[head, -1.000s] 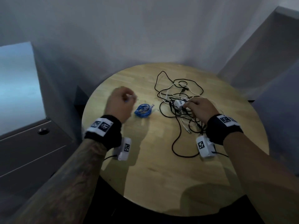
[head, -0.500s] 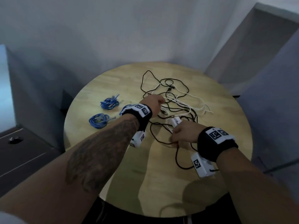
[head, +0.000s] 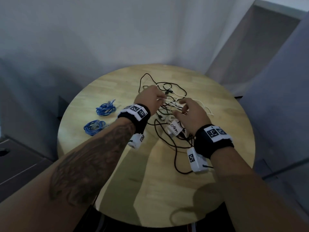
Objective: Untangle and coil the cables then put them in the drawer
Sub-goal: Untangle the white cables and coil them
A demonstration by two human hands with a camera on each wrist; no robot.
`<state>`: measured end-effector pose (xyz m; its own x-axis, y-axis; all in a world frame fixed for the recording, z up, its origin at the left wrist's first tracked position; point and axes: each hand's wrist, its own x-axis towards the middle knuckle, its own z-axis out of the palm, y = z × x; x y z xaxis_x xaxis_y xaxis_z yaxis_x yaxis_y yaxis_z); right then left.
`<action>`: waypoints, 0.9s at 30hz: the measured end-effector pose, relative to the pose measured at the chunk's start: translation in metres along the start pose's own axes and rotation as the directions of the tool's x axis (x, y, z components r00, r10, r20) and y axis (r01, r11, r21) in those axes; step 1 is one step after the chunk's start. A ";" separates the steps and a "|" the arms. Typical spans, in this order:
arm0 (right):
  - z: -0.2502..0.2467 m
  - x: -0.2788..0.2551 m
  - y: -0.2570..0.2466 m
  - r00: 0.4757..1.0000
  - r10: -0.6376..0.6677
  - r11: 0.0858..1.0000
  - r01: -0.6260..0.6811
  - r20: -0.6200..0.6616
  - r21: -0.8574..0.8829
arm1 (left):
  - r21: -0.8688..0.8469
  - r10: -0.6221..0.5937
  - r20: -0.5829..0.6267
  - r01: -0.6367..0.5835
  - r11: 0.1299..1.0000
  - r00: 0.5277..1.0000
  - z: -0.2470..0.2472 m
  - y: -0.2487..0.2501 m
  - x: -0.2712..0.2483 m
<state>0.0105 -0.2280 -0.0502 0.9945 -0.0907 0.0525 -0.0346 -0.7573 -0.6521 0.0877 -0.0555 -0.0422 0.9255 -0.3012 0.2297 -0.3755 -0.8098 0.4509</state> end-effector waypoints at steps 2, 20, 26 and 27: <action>0.004 0.002 -0.006 0.996 -0.074 0.997 0.076 -0.044 0.030 | -0.122 0.114 -0.081 -0.124 0.985 0.990 -0.019 0.015 -0.005; -0.049 -0.009 -0.048 0.959 0.037 0.666 0.185 -0.280 0.723 | -0.560 -0.091 0.026 0.090 0.824 0.995 -0.015 0.011 -0.069; -0.058 -0.007 -0.039 0.886 0.168 0.718 0.192 -0.433 0.670 | -0.633 -0.155 0.038 0.143 0.761 0.987 -0.026 -0.009 -0.089; -0.058 -0.008 -0.036 0.895 0.153 0.776 0.154 -0.418 0.612 | -0.690 -0.176 0.024 0.144 0.710 0.984 -0.030 -0.010 -0.093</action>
<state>-0.0019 -0.2379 0.0168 0.8438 -0.4673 0.2639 0.1864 -0.2059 -0.9606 0.0036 -0.0044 -0.0417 0.9781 -0.1656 0.1260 -0.1679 -0.2706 0.9479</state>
